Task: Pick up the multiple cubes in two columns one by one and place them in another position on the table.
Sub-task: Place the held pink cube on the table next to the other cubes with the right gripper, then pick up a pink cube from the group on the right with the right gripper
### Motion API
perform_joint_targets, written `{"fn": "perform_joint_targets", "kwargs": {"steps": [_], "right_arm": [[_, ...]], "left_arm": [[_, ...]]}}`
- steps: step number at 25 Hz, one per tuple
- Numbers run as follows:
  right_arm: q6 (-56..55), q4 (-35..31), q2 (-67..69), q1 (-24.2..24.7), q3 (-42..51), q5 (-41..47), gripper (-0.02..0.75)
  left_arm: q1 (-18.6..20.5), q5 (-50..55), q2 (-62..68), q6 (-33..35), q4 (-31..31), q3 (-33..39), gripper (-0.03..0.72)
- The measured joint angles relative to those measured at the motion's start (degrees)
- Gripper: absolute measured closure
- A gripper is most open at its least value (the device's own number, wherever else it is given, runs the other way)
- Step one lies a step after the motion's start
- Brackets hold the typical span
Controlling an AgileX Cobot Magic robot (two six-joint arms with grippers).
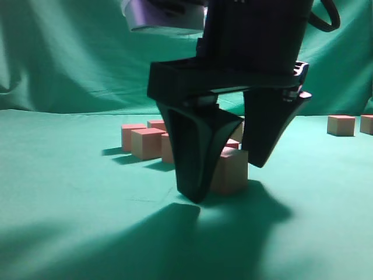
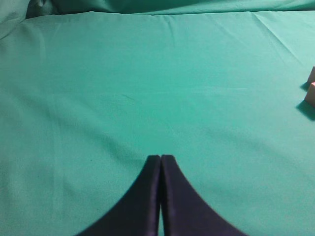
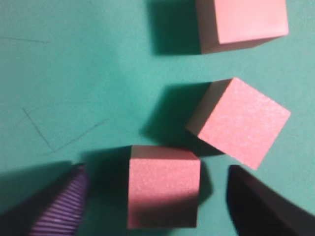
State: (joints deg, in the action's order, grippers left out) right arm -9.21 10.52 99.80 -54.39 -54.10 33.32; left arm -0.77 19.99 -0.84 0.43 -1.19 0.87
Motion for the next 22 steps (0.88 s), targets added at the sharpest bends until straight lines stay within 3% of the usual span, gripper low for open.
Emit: {"fn": "perform_joint_targets", "kwargs": {"steps": [2,11,15,16,22], "right_arm": [[-0.2,0.0,0.0,0.0,0.0,1.0,0.127],[-3.8,0.0,-11.4,0.0,0.0,6.6,0.139],[-14.1,6.4,-21.2,0.9,-0.8,10.9,0.139],[-16.6,8.4,-23.3,2.1,-1.7,13.1,0.179],[-19.6,12.0,-27.7,16.2,-10.1,22.8,0.179]], "left_arm": [[0.0,0.0,0.0,0.0,0.0,0.0,0.688],[0.0,0.0,0.0,0.0,0.0,0.0,0.688],[0.0,0.0,0.0,0.0,0.0,0.0,0.688],[0.0,0.0,0.0,0.0,0.0,0.0,0.688],[0.0,0.0,0.0,0.0,0.0,0.0,0.688]]}}
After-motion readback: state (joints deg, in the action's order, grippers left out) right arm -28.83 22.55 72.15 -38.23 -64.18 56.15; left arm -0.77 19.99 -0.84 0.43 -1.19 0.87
